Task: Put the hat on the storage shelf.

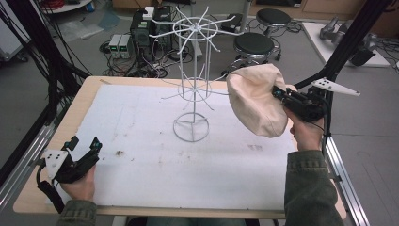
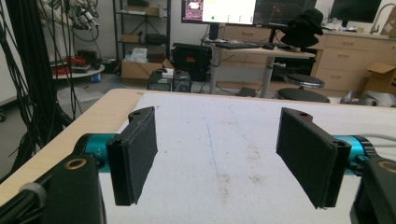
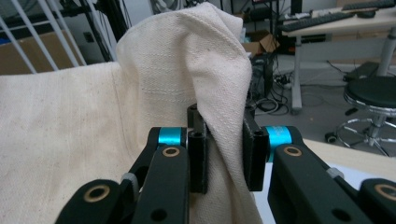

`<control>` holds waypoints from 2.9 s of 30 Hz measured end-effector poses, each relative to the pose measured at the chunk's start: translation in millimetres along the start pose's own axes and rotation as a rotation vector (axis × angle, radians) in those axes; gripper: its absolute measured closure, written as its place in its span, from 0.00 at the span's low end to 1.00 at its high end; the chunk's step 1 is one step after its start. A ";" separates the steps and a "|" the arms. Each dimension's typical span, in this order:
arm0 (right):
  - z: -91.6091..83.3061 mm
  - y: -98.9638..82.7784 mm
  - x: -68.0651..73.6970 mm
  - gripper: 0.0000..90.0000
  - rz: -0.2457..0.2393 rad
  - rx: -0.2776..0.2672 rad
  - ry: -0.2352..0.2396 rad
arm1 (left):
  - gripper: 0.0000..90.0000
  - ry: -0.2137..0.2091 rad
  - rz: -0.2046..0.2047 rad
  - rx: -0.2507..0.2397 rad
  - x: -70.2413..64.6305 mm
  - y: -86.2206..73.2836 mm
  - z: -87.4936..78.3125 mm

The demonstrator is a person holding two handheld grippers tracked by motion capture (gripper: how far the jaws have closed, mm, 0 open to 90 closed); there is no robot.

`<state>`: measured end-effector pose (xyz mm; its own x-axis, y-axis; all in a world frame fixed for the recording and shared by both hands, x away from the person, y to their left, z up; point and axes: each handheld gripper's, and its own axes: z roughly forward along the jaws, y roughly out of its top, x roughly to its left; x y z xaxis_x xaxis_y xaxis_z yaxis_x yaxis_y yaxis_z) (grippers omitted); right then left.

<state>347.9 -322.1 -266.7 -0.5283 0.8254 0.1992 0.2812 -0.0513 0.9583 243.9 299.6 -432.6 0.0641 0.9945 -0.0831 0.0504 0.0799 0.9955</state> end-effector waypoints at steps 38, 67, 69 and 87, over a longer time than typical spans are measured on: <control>-53.8 81.1 75.1 0.84 -0.075 -0.275 0.181 | 0.32 0.001 -0.008 0.001 0.7 -0.2 0.1; -28.0 150.7 105.8 0.83 -0.029 -0.385 0.168 | 0.32 0.005 -0.011 -0.003 3.2 -0.5 1.1; -24.8 154.4 108.2 0.83 -0.032 -0.392 0.163 | 0.32 0.005 -0.011 -0.002 3.2 -0.5 1.2; 5.1 115.5 90.1 0.82 0.031 -0.435 0.106 | 0.32 0.003 -0.010 -0.014 1.6 0.3 -0.1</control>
<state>336.9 -250.8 -139.1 -0.6102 0.7589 0.2275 -0.0526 -0.3254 0.9441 243.9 301.2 -432.4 0.0604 0.9938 -0.0930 0.0371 0.0908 0.9952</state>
